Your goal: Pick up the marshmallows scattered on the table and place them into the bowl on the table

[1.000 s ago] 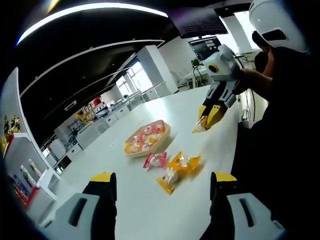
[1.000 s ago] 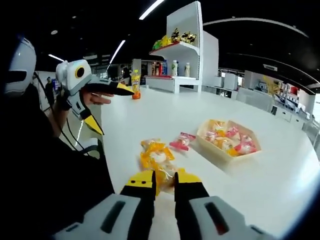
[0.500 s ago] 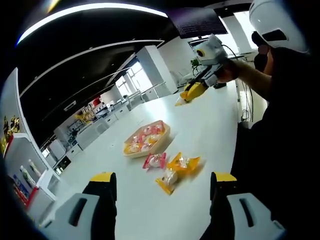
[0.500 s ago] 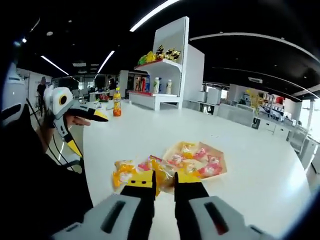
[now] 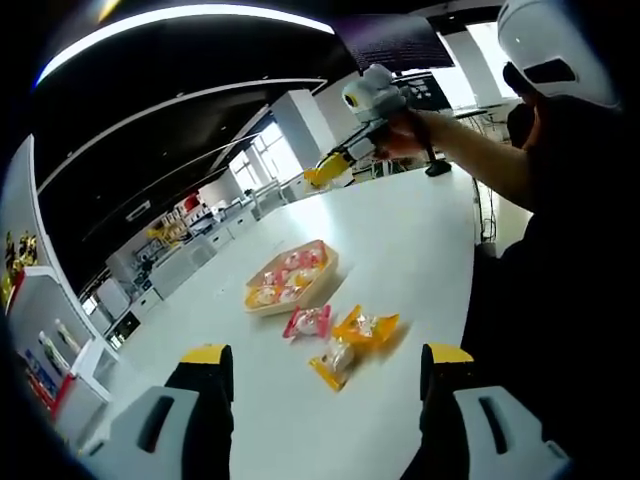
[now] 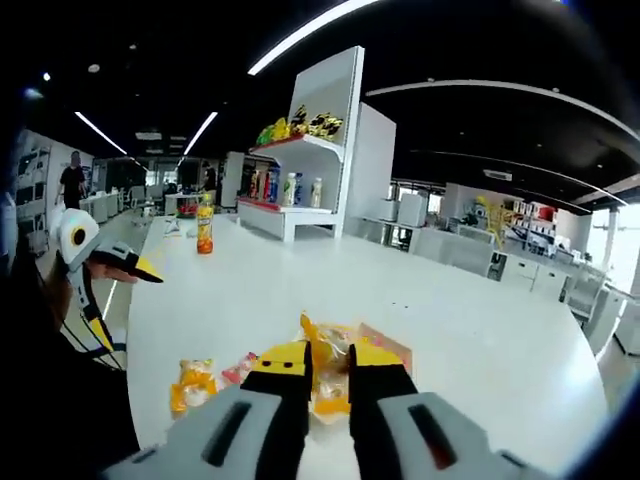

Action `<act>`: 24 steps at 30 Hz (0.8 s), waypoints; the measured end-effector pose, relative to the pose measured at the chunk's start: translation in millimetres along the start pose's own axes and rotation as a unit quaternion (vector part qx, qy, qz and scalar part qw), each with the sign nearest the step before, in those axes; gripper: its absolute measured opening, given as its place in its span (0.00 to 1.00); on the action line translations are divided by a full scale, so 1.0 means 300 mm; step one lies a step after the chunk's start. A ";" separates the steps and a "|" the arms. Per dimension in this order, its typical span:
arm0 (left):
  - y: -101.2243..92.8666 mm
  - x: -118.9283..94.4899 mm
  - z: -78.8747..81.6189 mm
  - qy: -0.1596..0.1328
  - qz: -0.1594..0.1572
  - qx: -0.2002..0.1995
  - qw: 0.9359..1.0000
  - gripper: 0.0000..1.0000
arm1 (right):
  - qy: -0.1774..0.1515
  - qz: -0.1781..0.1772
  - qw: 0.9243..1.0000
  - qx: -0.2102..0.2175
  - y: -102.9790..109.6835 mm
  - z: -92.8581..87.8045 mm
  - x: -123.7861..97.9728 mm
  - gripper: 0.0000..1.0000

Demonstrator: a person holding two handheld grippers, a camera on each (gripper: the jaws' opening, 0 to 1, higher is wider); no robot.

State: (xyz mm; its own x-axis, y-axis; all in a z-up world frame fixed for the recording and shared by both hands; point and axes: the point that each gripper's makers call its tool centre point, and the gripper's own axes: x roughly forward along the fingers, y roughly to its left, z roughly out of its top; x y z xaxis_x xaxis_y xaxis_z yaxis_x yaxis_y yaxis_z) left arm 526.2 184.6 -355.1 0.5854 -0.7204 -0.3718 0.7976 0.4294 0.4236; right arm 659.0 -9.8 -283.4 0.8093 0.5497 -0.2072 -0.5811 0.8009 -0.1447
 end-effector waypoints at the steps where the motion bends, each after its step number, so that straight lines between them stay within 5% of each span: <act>1: 0.001 0.000 0.001 0.000 0.000 0.000 1.000 0.75 | -0.001 0.006 1.000 0.006 0.002 0.004 0.014 0.11; 5: 0.003 -0.001 0.001 -0.001 0.000 -0.001 1.000 0.75 | -0.010 0.026 0.999 0.031 0.007 0.021 0.087 0.11; 13: 0.014 -0.007 -0.023 0.003 0.001 -0.008 1.000 0.75 | 0.045 0.001 0.997 0.057 -0.049 -0.144 0.307 0.11; 15: 0.013 -0.007 -0.028 0.004 0.000 -0.009 1.000 0.75 | 0.032 -0.018 0.998 0.042 -0.060 -0.169 0.347 0.11; 19: 0.019 -0.010 -0.029 0.003 0.000 -0.010 1.000 0.75 | 0.066 -0.034 0.997 0.021 -0.058 -0.251 0.377 0.11; 24: 0.023 -0.017 -0.033 0.004 0.002 -0.011 1.000 0.75 | 0.064 -0.031 0.997 0.013 -0.034 -0.278 0.397 0.12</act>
State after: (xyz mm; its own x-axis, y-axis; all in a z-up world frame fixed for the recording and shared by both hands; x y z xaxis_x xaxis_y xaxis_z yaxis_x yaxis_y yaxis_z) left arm 530.1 196.5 -358.5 0.5897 -0.7147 -0.3761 0.7980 0.4440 0.4075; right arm 754.1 27.7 -387.3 0.8248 0.4659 -0.3203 -0.5268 0.8390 -0.1364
